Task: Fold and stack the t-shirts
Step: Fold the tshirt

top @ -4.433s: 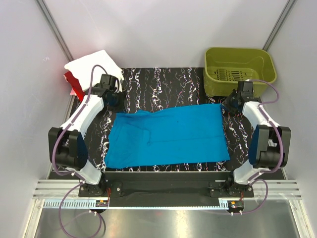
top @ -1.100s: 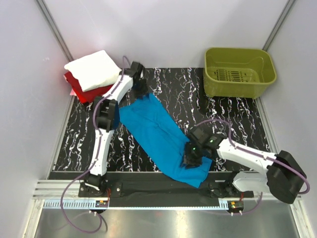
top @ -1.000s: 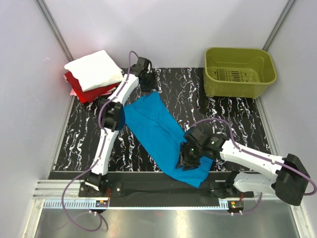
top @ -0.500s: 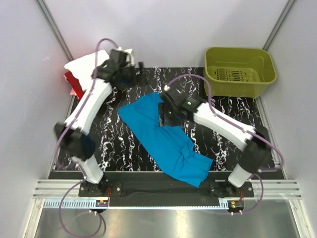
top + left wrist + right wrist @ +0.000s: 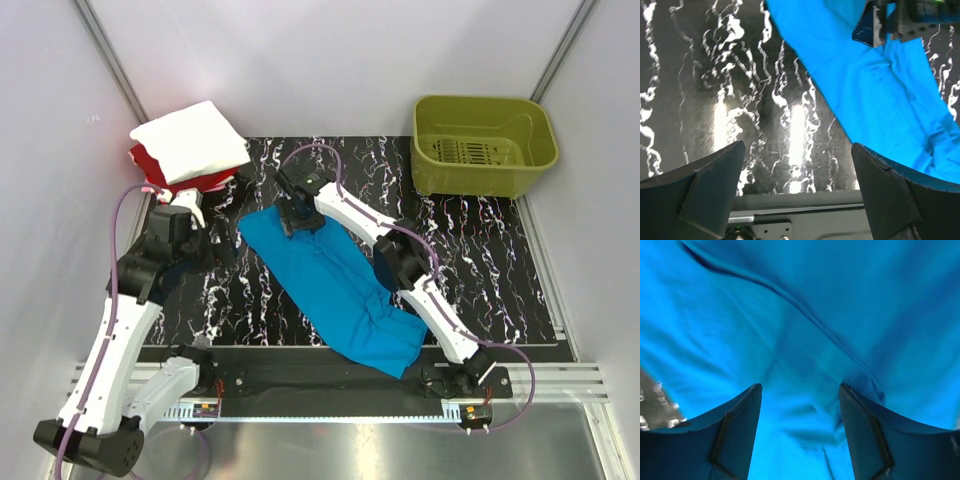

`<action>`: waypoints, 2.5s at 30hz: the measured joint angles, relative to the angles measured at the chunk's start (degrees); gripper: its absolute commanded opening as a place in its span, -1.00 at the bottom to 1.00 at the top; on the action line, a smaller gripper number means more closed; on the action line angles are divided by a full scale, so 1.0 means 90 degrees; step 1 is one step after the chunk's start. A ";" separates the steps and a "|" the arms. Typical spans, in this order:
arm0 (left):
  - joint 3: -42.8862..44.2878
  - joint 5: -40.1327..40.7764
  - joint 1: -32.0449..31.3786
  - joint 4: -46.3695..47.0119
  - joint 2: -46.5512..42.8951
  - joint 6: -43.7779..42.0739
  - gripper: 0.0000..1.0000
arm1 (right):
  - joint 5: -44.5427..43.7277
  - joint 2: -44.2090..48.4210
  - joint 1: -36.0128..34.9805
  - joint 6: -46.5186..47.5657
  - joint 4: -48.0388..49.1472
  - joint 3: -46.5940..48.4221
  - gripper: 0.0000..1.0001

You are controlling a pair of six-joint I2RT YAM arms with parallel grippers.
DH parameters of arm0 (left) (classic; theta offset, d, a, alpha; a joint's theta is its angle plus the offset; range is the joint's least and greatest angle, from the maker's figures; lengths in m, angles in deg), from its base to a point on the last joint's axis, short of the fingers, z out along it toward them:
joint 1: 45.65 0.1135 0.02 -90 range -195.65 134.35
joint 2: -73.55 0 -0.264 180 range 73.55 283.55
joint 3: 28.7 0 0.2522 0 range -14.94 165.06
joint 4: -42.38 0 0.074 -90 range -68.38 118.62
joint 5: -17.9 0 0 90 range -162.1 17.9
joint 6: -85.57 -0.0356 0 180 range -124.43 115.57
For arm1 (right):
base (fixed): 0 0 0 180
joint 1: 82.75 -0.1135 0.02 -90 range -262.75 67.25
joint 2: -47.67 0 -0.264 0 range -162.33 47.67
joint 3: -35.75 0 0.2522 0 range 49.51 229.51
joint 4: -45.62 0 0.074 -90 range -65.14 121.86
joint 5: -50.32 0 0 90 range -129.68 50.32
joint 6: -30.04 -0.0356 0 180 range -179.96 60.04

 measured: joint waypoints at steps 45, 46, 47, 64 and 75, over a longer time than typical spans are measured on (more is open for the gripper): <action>-0.1664 -0.0639 -0.0444 0.1389 -0.0464 0.0554 0.71 | 0.1129 -0.0413 0.2470 -0.3096 0.1938 0.0646 0.96; -0.1756 -0.0690 -0.0605 0.1537 -0.0323 0.0685 0.70 | 0.1127 -0.0175 0.2470 -0.3019 0.1814 0.0544 0.97; -0.1843 -0.0719 -0.0784 0.1712 -0.0100 0.0821 0.69 | 0.1120 0.0114 0.2470 -0.2926 0.1729 0.0367 0.98; -0.1780 -0.1195 -0.3390 0.4699 0.4330 0.2701 0.48 | 0.0364 0.7390 0.2497 -0.1826 0.1724 -0.6841 0.99; -0.1610 -0.1746 -0.3876 0.6045 0.5326 0.3631 -0.67 | 0.0296 0.8536 0.2506 -0.1863 0.1676 -0.8803 0.99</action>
